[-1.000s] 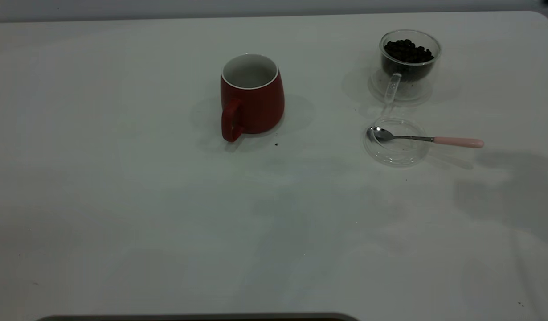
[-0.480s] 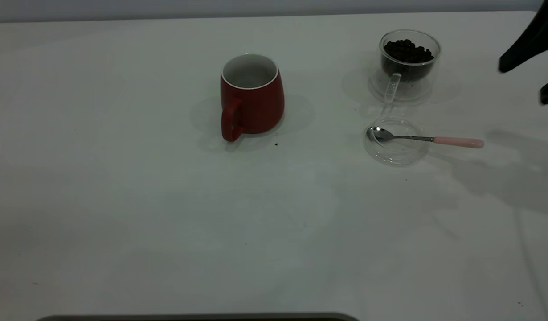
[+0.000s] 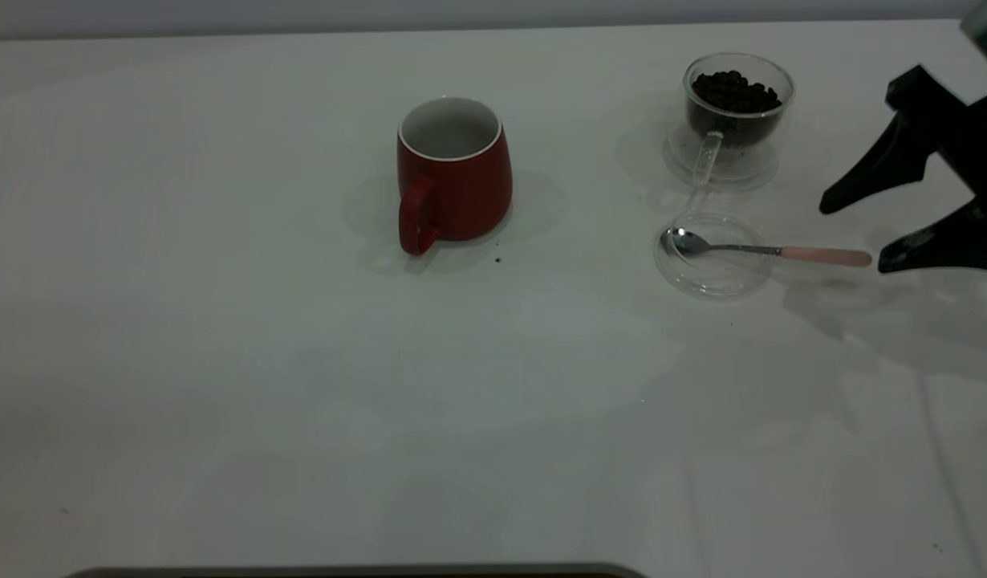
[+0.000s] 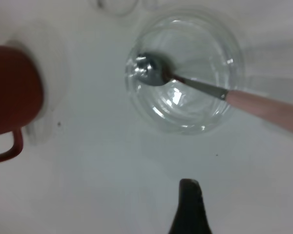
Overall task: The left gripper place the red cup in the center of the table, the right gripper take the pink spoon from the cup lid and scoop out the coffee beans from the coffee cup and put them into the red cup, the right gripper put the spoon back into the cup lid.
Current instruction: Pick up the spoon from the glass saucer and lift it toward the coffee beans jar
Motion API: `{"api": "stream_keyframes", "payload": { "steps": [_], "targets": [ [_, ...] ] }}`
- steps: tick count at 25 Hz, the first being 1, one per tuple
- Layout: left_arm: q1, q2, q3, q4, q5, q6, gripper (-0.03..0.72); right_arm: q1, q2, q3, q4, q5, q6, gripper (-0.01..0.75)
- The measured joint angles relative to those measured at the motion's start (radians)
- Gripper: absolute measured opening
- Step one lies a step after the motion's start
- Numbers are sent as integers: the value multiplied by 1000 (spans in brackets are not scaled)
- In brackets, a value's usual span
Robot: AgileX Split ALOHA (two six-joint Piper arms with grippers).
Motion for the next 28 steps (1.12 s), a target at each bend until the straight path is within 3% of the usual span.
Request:
{"api": "stream_keyframes", "payload": {
  "steps": [9, 18, 28],
  "targets": [
    [0, 0, 0, 0, 0, 0, 569, -41, 79, -1, 174, -22, -150, 620],
    [0, 0, 0, 0, 0, -1, 569, -48, 168, -8, 356, 72, -354, 614],
    [0, 0, 0, 0, 0, -2, 569, -48, 211, -9, 373, 148, -422, 596]
  ]
}}
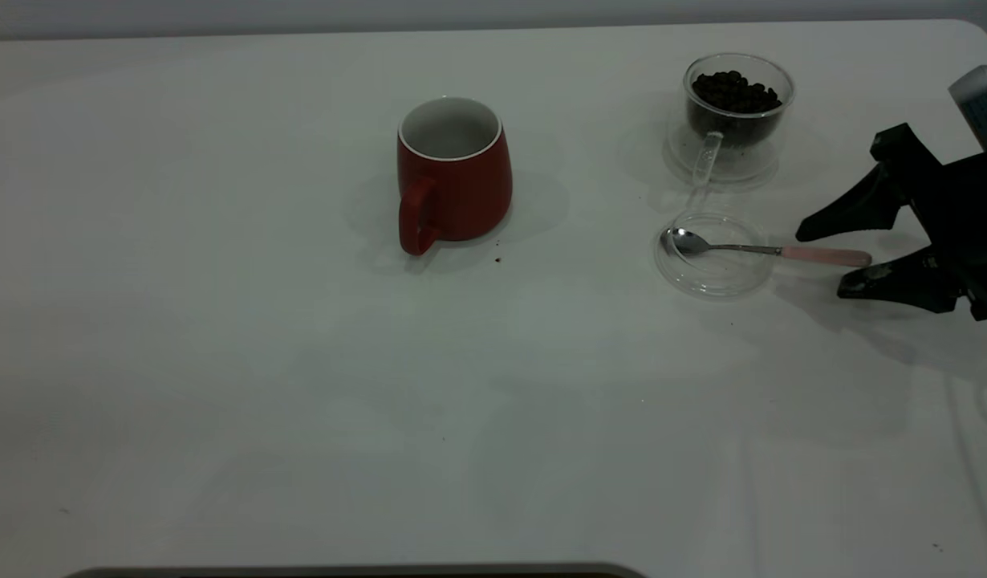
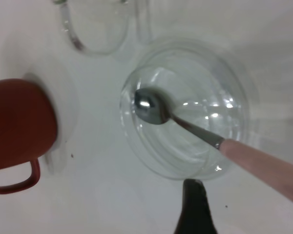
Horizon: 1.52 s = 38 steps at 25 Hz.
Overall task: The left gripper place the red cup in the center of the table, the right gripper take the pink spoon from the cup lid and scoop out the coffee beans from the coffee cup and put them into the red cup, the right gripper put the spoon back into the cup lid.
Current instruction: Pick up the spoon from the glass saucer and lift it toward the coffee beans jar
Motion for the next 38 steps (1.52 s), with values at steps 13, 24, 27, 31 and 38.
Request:
{"api": "stream_keyframes", "payload": {
  "steps": [13, 24, 27, 31, 38],
  "targets": [
    [0, 0, 0, 0, 0, 0, 569, 0, 0, -40, 1, 49, -23, 517],
    [0, 0, 0, 0, 0, 0, 569, 0, -3, -40, -43, 83, -108, 121],
    [0, 0, 0, 0, 0, 0, 569, -1, -19, -40, -99, 83, -107, 121],
    [0, 0, 0, 0, 0, 3, 569, -1, -85, -40, -192, 73, -62, 113],
    [0, 0, 0, 0, 0, 3, 569, -1, -245, -39, -327, 63, 79, 113]
  ]
}}
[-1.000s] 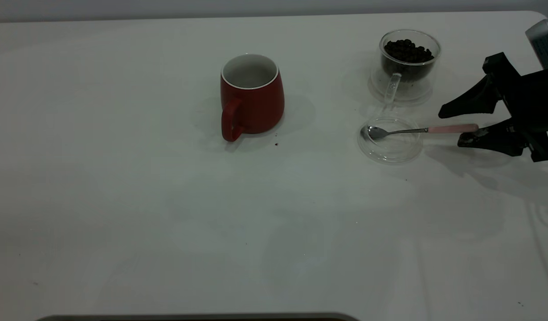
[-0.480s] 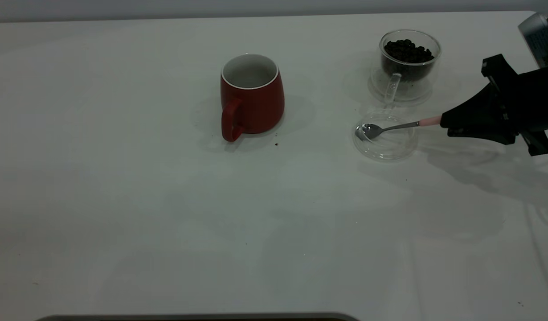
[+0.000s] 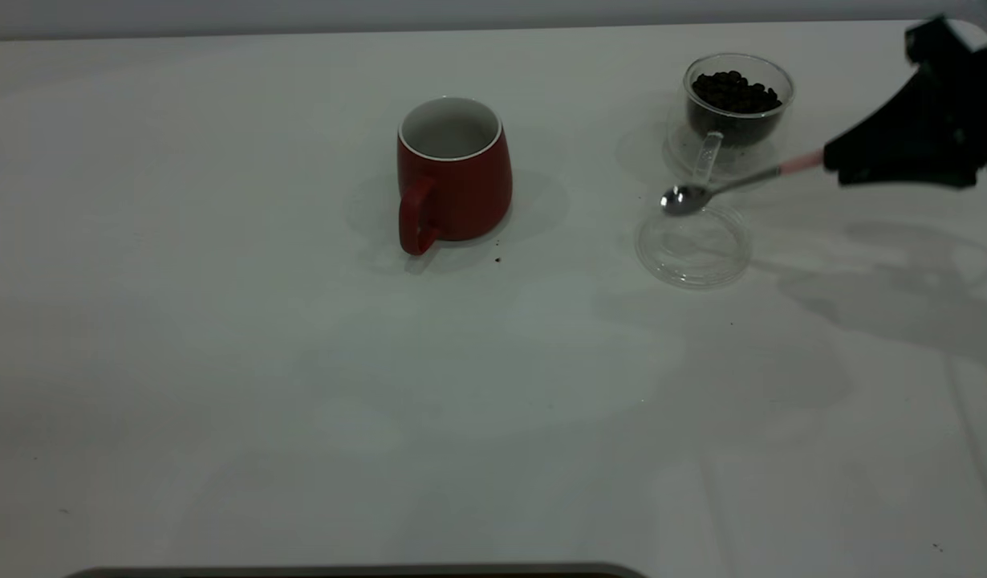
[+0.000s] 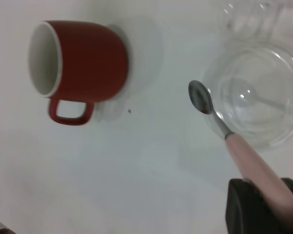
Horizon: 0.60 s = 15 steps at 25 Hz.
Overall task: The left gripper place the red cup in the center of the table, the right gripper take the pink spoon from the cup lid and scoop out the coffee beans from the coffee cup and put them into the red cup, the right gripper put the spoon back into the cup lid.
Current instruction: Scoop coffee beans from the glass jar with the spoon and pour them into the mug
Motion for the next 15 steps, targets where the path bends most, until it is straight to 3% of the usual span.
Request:
{"api": "stream_keyframes", "payload": {
  "steps": [7, 15],
  "targets": [
    [0, 0, 0, 0, 0, -1, 569, -1, -106, -10, 41, -73, 9, 113],
    [0, 0, 0, 0, 0, -1, 569, -1, -65, -172, 41, -146, 18, 113]
  ]
}}
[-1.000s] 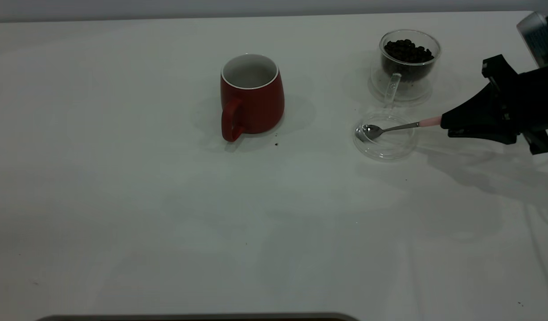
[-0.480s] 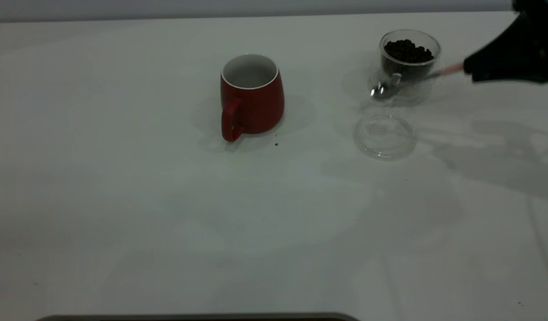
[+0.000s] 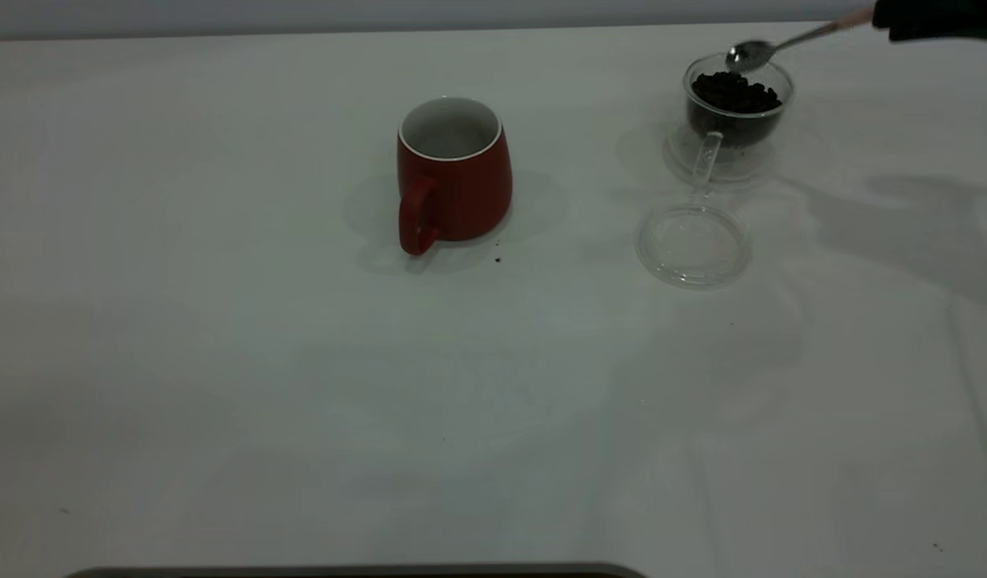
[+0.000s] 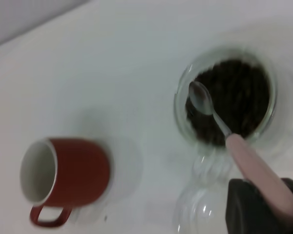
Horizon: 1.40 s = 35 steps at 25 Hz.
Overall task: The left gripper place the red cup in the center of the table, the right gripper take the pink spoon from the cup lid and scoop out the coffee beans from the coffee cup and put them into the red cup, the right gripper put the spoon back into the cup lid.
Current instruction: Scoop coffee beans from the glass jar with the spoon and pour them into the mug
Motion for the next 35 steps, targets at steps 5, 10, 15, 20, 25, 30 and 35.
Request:
{"api": "stream_keyframes", "payload": {
  "steps": [5, 10, 15, 20, 25, 30, 35],
  "targets": [
    [0, 0, 0, 0, 0, 0, 569, -2, 73, -78, 0, -1, 32, 113],
    [0, 0, 0, 0, 0, -1, 569, -3, 130, -91, 3, -1, 46, 113],
    [0, 0, 0, 0, 0, -1, 569, -3, 173, -95, 6, 9, 84, 113],
    [0, 0, 0, 0, 0, -2, 569, -3, 214, -96, 14, 48, 122, 113],
    [0, 0, 0, 0, 0, -2, 569, -16, 247, -97, 75, 115, 129, 113],
    [0, 0, 0, 0, 0, -2, 569, -68, 309, -98, 134, 242, 129, 113],
    [0, 0, 0, 0, 0, -2, 569, -115, 363, -98, 159, 335, 125, 113]
  ]
}}
